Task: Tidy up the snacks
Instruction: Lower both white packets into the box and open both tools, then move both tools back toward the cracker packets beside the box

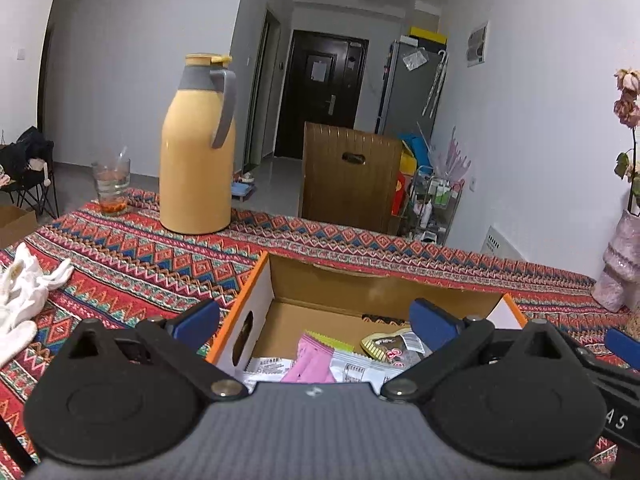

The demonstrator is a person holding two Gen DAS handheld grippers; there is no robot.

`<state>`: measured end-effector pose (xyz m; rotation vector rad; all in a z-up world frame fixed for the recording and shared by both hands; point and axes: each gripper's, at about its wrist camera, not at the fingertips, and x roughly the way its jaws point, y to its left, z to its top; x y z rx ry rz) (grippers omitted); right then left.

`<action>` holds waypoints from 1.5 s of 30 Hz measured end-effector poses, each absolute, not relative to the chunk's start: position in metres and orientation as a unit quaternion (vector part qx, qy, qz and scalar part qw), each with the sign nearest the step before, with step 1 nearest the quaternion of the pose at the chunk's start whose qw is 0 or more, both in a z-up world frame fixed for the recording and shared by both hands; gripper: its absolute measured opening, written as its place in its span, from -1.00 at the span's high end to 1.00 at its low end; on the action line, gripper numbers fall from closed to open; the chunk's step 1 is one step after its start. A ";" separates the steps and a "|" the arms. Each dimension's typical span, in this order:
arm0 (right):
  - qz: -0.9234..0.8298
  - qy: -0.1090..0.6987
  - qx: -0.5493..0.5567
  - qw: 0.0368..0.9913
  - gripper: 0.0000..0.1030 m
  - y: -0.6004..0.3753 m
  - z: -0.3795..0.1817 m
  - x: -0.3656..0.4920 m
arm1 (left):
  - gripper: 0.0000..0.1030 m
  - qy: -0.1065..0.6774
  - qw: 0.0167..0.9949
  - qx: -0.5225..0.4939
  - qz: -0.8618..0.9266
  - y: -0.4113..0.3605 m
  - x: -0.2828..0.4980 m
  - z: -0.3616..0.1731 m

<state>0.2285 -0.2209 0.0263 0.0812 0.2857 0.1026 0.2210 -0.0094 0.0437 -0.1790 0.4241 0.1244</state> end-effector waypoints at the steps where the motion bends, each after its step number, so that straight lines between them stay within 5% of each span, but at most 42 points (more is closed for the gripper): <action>1: 0.052 0.141 0.040 0.988 -1.00 -0.221 0.028 0.225 | -1.00 0.209 0.972 -0.088 0.062 -0.009 0.218 0.045; 22: 0.079 0.176 0.028 0.981 -1.00 -0.203 0.022 0.146 | -1.00 0.239 0.967 -0.076 0.032 0.024 0.136 0.035; 45: 0.081 0.330 -0.010 0.940 -1.00 -0.166 -0.042 0.165 | -1.00 0.317 0.945 -0.080 0.031 0.058 0.129 -0.044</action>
